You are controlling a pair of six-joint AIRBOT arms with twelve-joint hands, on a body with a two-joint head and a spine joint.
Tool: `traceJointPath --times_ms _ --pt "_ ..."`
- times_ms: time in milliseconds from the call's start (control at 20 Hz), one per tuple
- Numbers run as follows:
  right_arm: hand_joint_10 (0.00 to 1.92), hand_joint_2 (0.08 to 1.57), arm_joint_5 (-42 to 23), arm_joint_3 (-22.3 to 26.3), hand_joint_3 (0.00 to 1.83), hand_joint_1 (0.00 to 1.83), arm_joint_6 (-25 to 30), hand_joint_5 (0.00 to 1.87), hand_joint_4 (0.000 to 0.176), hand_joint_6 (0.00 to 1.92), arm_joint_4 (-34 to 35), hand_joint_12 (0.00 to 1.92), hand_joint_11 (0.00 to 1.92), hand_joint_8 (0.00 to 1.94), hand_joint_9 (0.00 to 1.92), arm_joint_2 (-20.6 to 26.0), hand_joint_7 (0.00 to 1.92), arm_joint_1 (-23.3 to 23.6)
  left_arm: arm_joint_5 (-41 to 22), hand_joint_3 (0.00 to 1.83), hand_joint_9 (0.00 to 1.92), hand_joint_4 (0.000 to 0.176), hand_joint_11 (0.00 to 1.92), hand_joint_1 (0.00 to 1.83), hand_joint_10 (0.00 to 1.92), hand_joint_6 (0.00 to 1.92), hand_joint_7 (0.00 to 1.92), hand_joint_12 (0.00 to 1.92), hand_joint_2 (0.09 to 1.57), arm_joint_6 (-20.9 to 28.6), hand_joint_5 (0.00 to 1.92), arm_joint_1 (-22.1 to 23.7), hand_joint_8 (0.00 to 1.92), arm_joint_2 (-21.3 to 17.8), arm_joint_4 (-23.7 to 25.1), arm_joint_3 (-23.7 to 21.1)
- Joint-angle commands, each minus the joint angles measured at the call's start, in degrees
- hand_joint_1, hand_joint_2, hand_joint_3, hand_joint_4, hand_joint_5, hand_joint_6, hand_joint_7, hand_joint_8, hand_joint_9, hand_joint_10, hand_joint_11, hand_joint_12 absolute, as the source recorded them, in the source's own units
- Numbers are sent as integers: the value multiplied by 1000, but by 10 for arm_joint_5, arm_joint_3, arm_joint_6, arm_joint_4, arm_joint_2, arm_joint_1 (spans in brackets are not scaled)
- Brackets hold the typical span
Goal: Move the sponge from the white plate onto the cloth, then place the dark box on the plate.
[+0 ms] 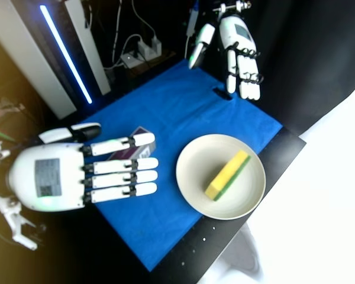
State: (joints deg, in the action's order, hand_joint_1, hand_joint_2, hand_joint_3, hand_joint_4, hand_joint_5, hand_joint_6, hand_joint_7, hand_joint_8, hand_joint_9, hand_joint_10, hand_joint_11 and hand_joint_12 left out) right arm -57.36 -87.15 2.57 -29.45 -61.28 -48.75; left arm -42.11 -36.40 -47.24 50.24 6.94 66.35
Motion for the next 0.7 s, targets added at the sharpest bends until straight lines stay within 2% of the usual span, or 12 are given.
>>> traceJointPath --times_ms 0,100,150,200,250,300,350,400,450,500,600,650 --pt "8 1179 -55 1 1 609 3 393 147 6 33 149 73 5 155 -2 240 3 -59 4 88 67 0 581 7 3 169 174 1121 3 253 10 4 -2 -14 3" --pt "11 1174 -54 1 0 645 3 402 142 5 32 150 82 10 175 -2 265 3 -54 2 100 70 0 630 0 0 167 273 1107 2 282 18 1 0 -13 8" --pt "8 1174 -54 1 0 657 3 404 134 5 31 150 82 6 174 -2 263 3 -42 1 104 56 0 655 0 1 167 328 1102 -2 289 30 0 5 -10 15" --pt "6 1176 -53 0 0 688 3 409 121 5 31 147 76 3 174 -2 258 3 -27 0 108 58 0 667 1 1 165 379 1101 -5 291 46 1 14 -3 24" --pt "5 1180 -53 0 0 675 3 405 132 2 31 149 82 2 176 -2 257 3 -3 1 88 67 0 701 1 0 152 327 1105 -6 290 67 1 30 10 39" --pt "3 1177 -52 -1 0 687 3 412 132 4 31 143 71 2 173 -2 258 3 38 3 74 48 0 737 1 1 143 251 1121 -6 280 111 1 59 38 67" --pt "2 1177 -52 -1 0 656 3 408 135 2 31 143 78 1 173 -2 257 3 58 0 79 45 0 814 2 4 162 163 1093 -6 301 130 4 71 49 79" --pt "3 1181 -52 -2 2 639 3 405 131 0 30 143 84 2 177 -2 260 3 88 0 93 57 0 781 6 4 182 152 1078 -6 306 161 8 94 67 102" --pt "1 1181 -52 -3 1 679 3 409 122 1 28 132 67 1 171 -2 261 3 102 0 90 31 0 734 4 4 189 154 1057 -6 310 178 8 109 73 118" --pt "2 1181 -52 -7 1 672 3 404 125 0 25 135 77 3 174 -4 265 3 117 0 52 31 0 691 1 2 187 104 1039 -7 309 195 3 131 75 142" --pt "0 1180 -52 -10 0 682 3 404 126 0 24 131 73 3 169 -7 269 3 140 0 69 99 11 594 8 0 186 106 1028 -12 306 217 1 159 78 171" --pt "0 1180 -52 -12 0 685 3 402 133 0 22 128 65 0 158 -7 257 3 167 0 91 109 28 561 15 3 201 118 1036 -27 313 235 6 182 80 194"
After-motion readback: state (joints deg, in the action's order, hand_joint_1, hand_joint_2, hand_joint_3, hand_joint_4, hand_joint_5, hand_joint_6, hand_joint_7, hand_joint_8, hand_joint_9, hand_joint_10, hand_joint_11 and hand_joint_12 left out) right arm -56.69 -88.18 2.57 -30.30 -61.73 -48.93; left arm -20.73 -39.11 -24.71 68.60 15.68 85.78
